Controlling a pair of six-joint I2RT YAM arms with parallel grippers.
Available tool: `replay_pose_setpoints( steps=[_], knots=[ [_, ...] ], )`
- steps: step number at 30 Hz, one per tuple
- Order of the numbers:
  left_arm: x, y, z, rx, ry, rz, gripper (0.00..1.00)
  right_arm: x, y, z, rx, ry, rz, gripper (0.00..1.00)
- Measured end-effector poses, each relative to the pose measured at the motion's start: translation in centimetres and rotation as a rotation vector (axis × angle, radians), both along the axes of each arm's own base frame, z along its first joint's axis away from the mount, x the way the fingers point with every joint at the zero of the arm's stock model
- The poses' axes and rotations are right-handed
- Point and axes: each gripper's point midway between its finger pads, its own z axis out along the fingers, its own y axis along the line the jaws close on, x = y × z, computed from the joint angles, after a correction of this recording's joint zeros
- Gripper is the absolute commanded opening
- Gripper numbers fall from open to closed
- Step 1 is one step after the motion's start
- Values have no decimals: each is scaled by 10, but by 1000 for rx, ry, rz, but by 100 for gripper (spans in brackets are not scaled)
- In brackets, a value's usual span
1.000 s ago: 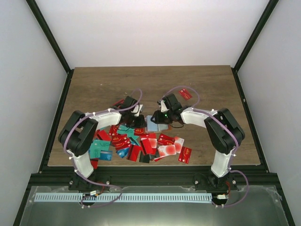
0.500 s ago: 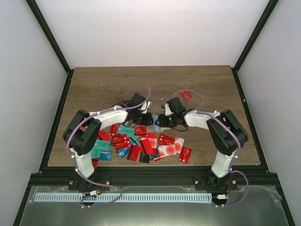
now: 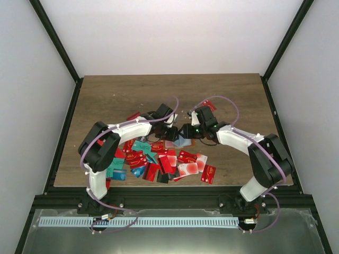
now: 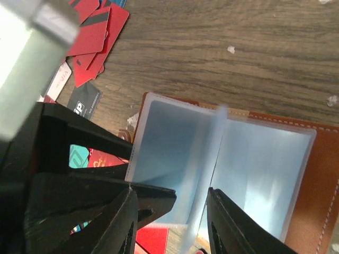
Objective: Put the credit cards into the card holder
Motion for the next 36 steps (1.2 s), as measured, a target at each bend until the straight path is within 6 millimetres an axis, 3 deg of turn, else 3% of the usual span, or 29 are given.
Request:
replay_pose_setpoints(
  steps=[10, 16, 22, 27, 32, 36],
  knots=[
    [2, 0, -18, 93, 8, 7, 41, -10, -12, -7, -5, 19, -14, 37],
    [8, 38, -20, 269, -50, 113, 47, -10, -12, -5, -1, 16, -16, 36],
    [1, 72, 5, 337, -115, 199, 50, -10, -13, -4, -1, 14, -19, 34],
    [-1, 76, 11, 326, -135, 209, 49, -10, -14, -1, -7, 15, -26, 33],
    [-3, 71, 4, 301, -122, 194, 43, -9, -24, 14, -35, -28, -65, 33],
    [-2, 59, -9, 269, -94, 165, 39, -9, -21, 27, -3, -55, -51, 33]
  ],
)
